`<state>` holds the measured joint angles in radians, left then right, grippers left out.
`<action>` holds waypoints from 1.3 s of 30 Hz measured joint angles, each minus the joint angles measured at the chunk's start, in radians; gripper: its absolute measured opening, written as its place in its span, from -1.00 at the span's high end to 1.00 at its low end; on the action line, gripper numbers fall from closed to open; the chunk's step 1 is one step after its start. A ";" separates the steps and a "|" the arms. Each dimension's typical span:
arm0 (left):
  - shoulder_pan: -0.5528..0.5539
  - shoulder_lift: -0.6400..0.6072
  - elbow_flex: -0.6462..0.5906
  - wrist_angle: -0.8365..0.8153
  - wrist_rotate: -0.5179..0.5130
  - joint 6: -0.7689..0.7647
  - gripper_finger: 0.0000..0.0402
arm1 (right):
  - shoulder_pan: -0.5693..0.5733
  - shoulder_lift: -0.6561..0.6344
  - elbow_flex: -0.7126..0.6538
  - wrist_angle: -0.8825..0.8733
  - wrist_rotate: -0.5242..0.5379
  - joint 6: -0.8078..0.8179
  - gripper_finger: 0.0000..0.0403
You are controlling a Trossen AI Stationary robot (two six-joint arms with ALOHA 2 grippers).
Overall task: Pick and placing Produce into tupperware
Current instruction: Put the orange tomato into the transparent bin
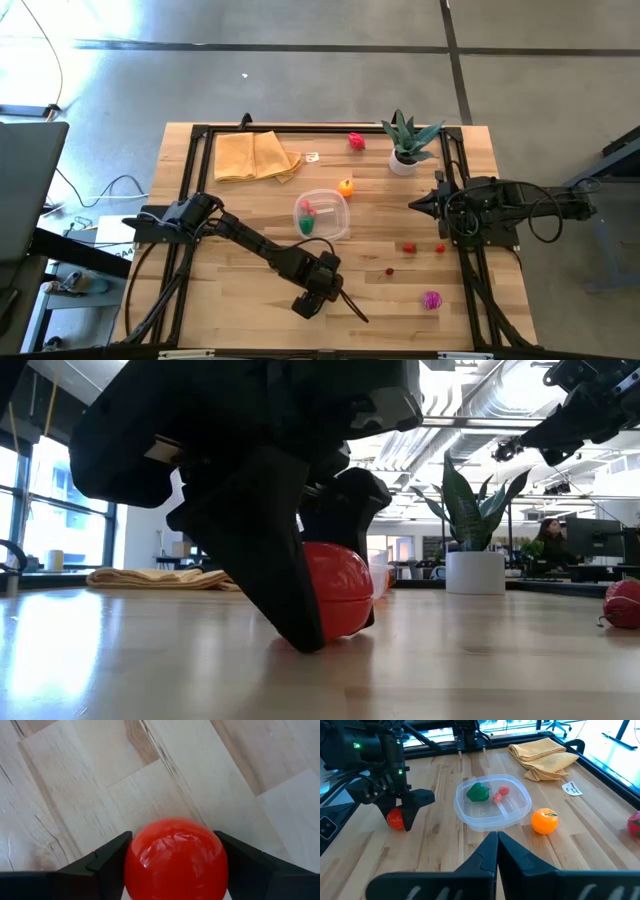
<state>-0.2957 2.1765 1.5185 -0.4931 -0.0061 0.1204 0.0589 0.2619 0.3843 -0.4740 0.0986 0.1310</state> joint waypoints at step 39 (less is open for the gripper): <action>0.001 0.001 -0.001 -0.006 0.013 -0.023 -0.36 | 0.000 0.000 0.000 0.000 0.000 0.000 1.00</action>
<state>-0.2947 2.1777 1.5177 -0.4993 0.0071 0.0971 0.0589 0.2619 0.3843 -0.4740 0.0985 0.1310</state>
